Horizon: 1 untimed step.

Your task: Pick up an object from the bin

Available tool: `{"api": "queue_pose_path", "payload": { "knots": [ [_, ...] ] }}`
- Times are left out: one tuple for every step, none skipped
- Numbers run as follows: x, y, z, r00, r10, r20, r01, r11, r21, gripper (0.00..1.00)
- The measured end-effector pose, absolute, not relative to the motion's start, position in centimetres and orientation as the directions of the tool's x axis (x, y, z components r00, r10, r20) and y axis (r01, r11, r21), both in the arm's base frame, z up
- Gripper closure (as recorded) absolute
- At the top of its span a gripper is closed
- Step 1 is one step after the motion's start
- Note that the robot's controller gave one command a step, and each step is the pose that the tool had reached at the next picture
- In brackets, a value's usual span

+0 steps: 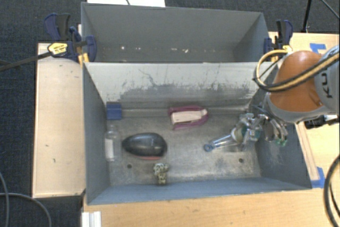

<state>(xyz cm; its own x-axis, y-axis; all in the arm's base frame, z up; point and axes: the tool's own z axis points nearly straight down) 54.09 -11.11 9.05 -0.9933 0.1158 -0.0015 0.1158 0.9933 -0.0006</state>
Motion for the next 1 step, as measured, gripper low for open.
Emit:
{"api": "queue_pose_path", "payload": {
  "knots": [
    [55.98,-12.67,23.09,-0.998,0.054,-0.012,0.055,0.999,-0.003,1.00]
  ]
}}
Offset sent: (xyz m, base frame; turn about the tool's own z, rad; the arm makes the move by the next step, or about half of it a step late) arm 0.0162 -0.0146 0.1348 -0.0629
